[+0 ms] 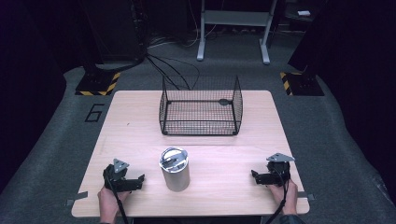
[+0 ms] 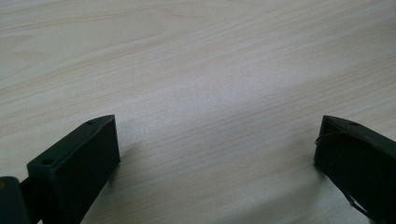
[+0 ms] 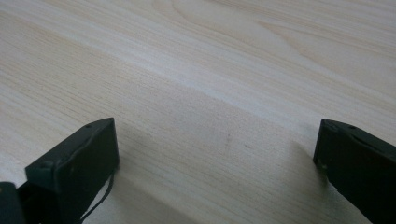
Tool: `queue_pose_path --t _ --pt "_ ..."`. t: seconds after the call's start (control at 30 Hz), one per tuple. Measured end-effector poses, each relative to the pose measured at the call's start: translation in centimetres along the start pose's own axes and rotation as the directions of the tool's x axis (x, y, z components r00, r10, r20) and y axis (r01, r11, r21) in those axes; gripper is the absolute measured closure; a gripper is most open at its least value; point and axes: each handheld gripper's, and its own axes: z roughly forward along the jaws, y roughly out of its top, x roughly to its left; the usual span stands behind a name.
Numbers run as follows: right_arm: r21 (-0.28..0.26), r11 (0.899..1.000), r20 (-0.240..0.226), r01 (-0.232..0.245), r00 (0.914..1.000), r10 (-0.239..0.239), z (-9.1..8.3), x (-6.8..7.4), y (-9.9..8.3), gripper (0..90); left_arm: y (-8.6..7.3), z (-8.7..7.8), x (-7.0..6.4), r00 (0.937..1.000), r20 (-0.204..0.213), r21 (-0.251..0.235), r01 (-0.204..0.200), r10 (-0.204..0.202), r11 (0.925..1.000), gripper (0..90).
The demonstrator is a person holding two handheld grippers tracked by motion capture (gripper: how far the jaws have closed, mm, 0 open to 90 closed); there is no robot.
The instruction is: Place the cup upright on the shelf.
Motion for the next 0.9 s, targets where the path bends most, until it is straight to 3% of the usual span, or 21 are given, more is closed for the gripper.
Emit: queue_pose_path --t 0.23,0.6,0.63,0.7,0.9 --pt "-0.001 1.000 0.004 -0.005 1.0000 0.005 0.0 0.0 0.0 0.0 0.0 0.0 0.0 1.0000 -0.004 -0.005 0.004 -0.004 1.0000 0.0" --pt "-0.006 1.000 0.004 -0.007 1.0000 0.007 0.0 0.0 0.0 0.0 -0.2 -0.9 -0.6 0.9992 0.032 -0.019 -0.021 0.022 0.9996 0.0" --pt "-0.010 1.000 0.006 -0.008 0.9999 0.008 0.1 0.0 0.0 0.0 -0.2 -1.3 -0.8 0.9987 0.044 -0.041 -0.023 0.025 0.9989 0.0" --pt "-0.007 1.000 0.004 -0.008 1.0000 0.008 0.0 0.0 0.0 0.0 -0.1 -1.6 -0.9 0.9983 0.051 -0.043 -0.027 0.029 0.9987 0.0" --pt "-0.008 1.000 0.006 -0.008 0.9999 0.008 0.0 0.0 0.0 0.0 0.0 -3.2 -1.5 0.9918 0.123 -0.084 -0.024 0.035 0.9962 0.0"
